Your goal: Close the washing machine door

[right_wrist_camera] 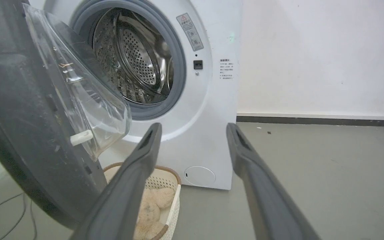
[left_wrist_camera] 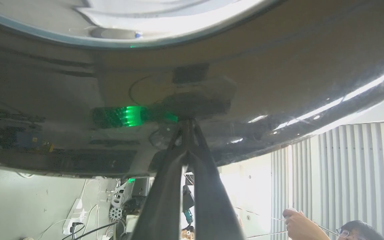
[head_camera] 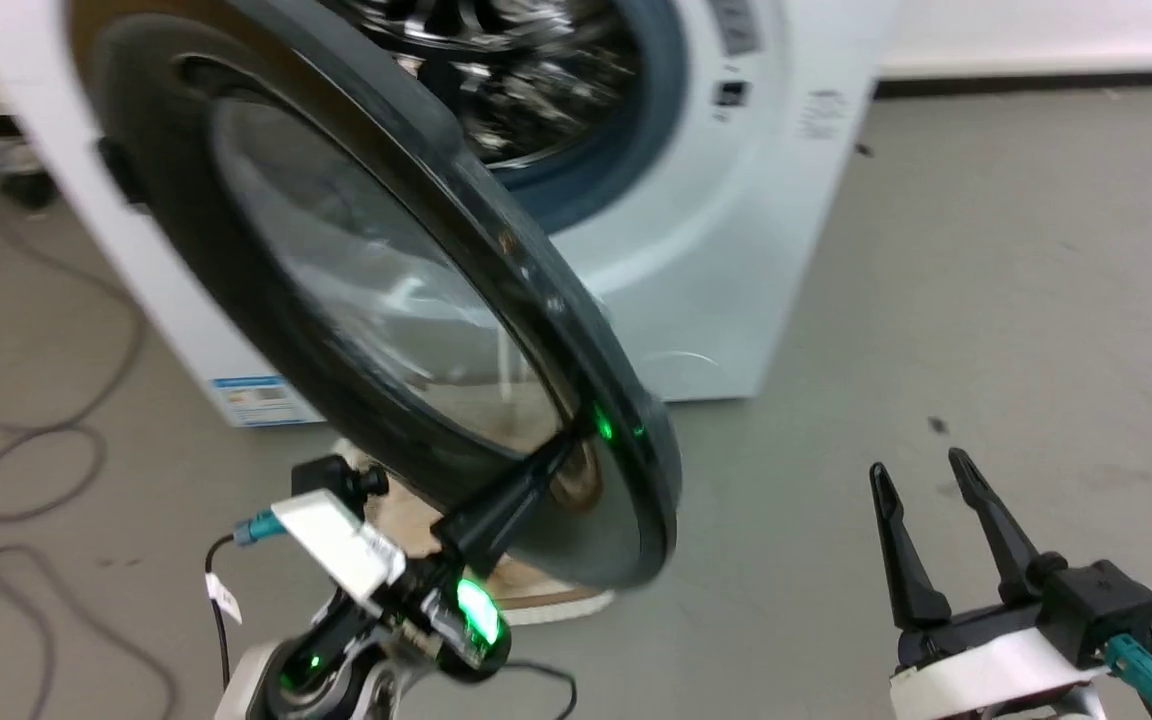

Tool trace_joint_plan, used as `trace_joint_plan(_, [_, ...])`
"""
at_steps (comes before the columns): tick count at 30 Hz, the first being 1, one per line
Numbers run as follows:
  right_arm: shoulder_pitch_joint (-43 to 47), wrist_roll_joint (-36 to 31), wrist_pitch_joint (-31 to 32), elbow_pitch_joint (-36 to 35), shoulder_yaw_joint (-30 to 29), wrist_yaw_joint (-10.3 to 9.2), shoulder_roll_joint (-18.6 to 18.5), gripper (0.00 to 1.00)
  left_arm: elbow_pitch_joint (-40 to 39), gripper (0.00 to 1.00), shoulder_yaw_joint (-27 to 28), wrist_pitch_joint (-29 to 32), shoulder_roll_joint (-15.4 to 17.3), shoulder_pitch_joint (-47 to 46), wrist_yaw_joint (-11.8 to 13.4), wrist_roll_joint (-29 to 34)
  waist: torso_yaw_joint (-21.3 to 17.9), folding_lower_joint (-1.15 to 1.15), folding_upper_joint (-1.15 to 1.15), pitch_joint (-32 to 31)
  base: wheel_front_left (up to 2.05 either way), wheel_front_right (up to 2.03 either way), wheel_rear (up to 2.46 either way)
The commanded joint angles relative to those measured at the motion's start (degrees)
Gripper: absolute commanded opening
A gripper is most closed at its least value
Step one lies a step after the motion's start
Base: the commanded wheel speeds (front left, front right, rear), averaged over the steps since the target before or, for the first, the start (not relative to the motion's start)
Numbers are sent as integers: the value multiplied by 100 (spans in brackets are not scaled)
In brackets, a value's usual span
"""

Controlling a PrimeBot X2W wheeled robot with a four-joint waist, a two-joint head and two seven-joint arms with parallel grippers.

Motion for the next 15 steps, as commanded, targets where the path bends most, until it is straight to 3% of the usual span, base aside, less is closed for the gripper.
trace_joint_plan(1, [-102, 79, -24, -42, 2, -4, 0, 100, 121, 0, -66, -232, -9, -248, -91, 23, -506, 0, 0, 265, 0, 0, 0])
trace_joint_plan(9, [-156, 241, -24, -83, 77, -4, 0, 100, 789, 0, -135, -1448, -9, -1140, -281, 108, -1149, 0, 0, 468, 0, 0, 0])
trace_joint_plan(15, [-172, 324, -24, -99, 112, -4, 0, 100, 1336, 0, -139, -2154, -9, -1736, -359, 158, -1387, 0, 0, 545, 0, 0, 0])
